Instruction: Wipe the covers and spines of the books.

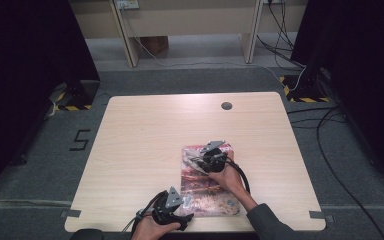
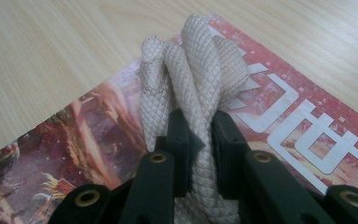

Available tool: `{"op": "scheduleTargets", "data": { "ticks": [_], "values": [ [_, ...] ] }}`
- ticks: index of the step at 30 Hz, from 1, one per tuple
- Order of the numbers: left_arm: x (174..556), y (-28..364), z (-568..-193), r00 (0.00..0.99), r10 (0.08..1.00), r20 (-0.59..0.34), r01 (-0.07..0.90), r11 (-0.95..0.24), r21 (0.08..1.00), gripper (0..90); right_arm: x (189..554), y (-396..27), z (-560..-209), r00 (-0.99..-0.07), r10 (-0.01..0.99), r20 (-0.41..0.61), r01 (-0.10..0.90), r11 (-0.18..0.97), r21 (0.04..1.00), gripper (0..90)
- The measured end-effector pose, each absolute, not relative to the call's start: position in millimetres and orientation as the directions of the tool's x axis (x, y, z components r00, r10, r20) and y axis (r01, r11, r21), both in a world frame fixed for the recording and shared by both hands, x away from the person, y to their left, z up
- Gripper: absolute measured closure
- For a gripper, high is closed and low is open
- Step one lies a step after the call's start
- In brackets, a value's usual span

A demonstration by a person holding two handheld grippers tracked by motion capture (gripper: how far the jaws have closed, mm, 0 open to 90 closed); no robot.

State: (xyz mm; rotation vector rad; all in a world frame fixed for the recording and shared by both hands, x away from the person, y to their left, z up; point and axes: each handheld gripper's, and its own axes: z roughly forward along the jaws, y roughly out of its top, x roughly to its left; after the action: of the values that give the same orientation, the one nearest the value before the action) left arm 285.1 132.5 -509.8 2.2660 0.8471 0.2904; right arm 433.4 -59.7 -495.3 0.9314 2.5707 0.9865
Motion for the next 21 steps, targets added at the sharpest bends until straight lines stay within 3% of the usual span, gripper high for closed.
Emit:
{"op": "scheduleTargets", "data": {
  "ticks": [10, 21],
  "values": [
    [288.8, 130.8, -507.8, 0.754, 0.655, -0.054, 0.511, -0.533, 0.675, 26.8, 426.2, -56.8, -495.3, -0.792, 0.609, 0.044, 0.479, 0.576, 0.662, 79.4],
    [296.1, 128.6, -507.9, 0.745, 0.666, -0.048, 0.508, -0.519, 0.687, 34.3, 434.2, -60.0, -495.1, -0.772, 0.636, 0.017, 0.484, 0.57, 0.664, 79.6]
  ]
}}
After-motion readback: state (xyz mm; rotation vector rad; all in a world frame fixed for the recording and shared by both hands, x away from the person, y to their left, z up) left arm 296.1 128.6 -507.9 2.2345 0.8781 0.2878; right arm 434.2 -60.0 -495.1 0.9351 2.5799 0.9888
